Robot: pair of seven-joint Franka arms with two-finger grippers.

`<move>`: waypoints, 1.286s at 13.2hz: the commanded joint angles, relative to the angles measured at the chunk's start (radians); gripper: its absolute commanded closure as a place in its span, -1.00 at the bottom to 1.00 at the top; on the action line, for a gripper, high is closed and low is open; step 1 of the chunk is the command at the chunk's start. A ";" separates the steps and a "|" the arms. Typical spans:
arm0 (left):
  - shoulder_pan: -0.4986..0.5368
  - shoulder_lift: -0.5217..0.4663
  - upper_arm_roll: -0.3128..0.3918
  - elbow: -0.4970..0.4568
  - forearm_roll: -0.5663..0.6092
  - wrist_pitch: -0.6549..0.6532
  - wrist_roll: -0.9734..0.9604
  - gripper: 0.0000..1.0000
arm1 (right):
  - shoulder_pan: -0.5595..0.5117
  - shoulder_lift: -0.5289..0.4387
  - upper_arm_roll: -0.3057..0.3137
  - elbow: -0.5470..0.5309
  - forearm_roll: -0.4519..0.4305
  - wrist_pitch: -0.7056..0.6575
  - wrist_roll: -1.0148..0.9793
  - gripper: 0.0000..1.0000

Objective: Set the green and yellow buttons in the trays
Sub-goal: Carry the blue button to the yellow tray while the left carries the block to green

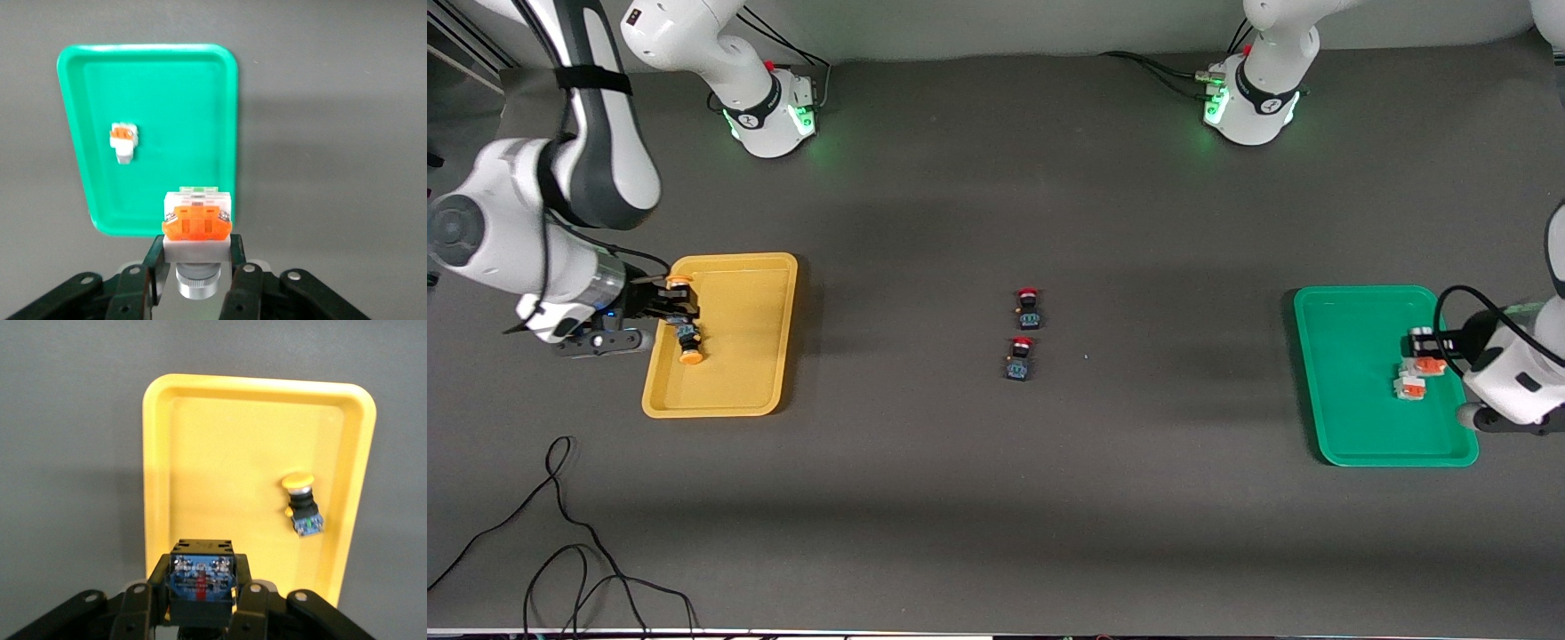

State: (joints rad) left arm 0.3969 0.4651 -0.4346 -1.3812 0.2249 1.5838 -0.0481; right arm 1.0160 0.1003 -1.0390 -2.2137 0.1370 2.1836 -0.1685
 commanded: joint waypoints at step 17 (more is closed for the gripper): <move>0.142 0.162 0.017 -0.363 0.096 0.627 0.102 -1.00 | 0.015 0.303 0.094 -0.085 0.510 0.244 -0.416 -0.99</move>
State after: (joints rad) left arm 0.5409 0.6504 -0.4165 -1.7369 0.3053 2.2174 0.0452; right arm 1.0293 0.4253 -0.9279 -2.3536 0.6214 2.5161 -0.5721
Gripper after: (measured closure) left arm 0.286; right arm 0.348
